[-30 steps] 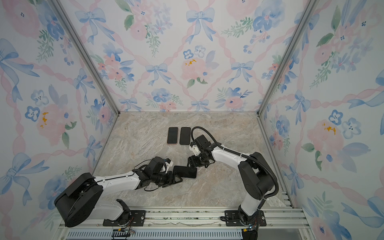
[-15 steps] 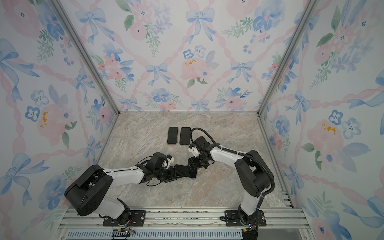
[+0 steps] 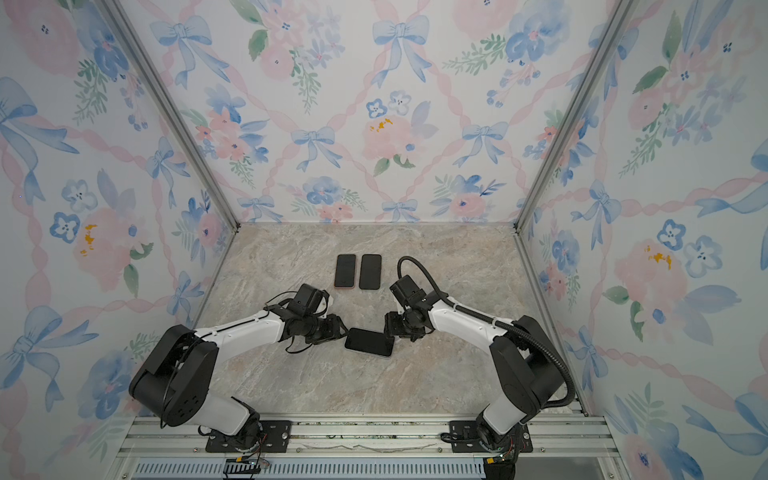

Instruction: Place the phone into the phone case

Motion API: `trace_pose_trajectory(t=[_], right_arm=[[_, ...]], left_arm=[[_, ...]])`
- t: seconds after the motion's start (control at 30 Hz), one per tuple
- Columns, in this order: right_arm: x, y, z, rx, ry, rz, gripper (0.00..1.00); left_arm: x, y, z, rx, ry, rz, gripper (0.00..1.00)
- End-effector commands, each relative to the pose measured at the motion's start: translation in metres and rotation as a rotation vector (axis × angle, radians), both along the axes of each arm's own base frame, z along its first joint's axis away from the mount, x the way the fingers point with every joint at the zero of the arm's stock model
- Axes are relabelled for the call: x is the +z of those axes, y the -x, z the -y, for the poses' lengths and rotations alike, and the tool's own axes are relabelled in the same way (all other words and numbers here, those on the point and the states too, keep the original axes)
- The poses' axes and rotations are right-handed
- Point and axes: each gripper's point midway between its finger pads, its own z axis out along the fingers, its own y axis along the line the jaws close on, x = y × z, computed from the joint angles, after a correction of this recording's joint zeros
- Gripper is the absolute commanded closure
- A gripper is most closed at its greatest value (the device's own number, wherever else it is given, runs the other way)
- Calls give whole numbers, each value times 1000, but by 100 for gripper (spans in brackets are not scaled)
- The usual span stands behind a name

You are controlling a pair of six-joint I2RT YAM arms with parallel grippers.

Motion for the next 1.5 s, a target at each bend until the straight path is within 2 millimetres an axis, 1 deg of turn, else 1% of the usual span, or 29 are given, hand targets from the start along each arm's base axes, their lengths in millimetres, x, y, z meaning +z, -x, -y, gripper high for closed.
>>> trace_pose_trajectory(t=[0.0, 0.13, 0.23, 0.3, 0.37, 0.63, 0.67, 0.73, 0.77, 0.83, 0.9, 1.0, 1.03, 1.1, 1.13, 1.2, 1.23, 1.27, 1.33, 1.47], right_arm=[[-4, 10, -5, -109, -63, -49, 35], [-6, 17, -9, -101, -80, -60, 35], [-12, 21, -14, -84, -89, -62, 34], [-18, 24, -14, -79, -77, -76, 34], [-25, 27, -14, -75, -68, -89, 34], [-37, 31, -19, -62, -72, -108, 34], [-38, 31, -19, -63, -72, -105, 35], [-37, 32, -20, -60, -74, -100, 35], [-36, 32, -19, -61, -74, -97, 35], [-35, 31, -20, -61, -77, -93, 35], [-35, 31, -20, -61, -76, -92, 35], [-33, 31, -20, -61, -74, -87, 35], [-32, 30, -18, -63, -66, -84, 35], [-28, 30, -13, -69, -48, -75, 36], [-25, 31, -9, -73, -25, -64, 36], [-21, 32, 1, -85, 16, -51, 38], [-20, 33, 4, -89, 32, -47, 40], [-19, 34, 7, -89, 43, -41, 43], [-17, 35, 9, -91, 49, -31, 44], [-16, 36, 4, -81, 34, -26, 48]], left_arm=[[-14, -2, 0, -63, -65, -28, 48], [-22, -4, 9, -88, -72, -44, 52], [-26, -2, 11, -98, -77, -52, 58], [-29, 1, 12, -108, -80, -60, 63], [-31, 7, 14, -119, -82, -63, 65], [-43, 27, 14, -166, -107, -70, 72], [-47, 30, 11, -178, -121, -72, 75], [-53, 35, 3, -175, -146, -80, 77], [-54, 37, 1, -172, -150, -82, 79], [-55, 38, 3, -177, -152, -76, 82], [-55, 40, 3, -179, -154, -76, 88], [-53, 39, 4, -173, -151, -71, 91], [-61, 49, -2, -174, -167, -94, 90], [-58, 51, -3, -169, -161, -91, 89], [-55, 51, -3, -166, -154, -86, 86], [-48, 52, -2, -162, -137, -74, 78], [-45, 54, -2, -160, -128, -70, 72], [-43, 55, -1, -159, -118, -68, 68], [-41, 57, -2, -154, -104, -70, 62], [-44, 63, -4, -156, -106, -85, 63]])
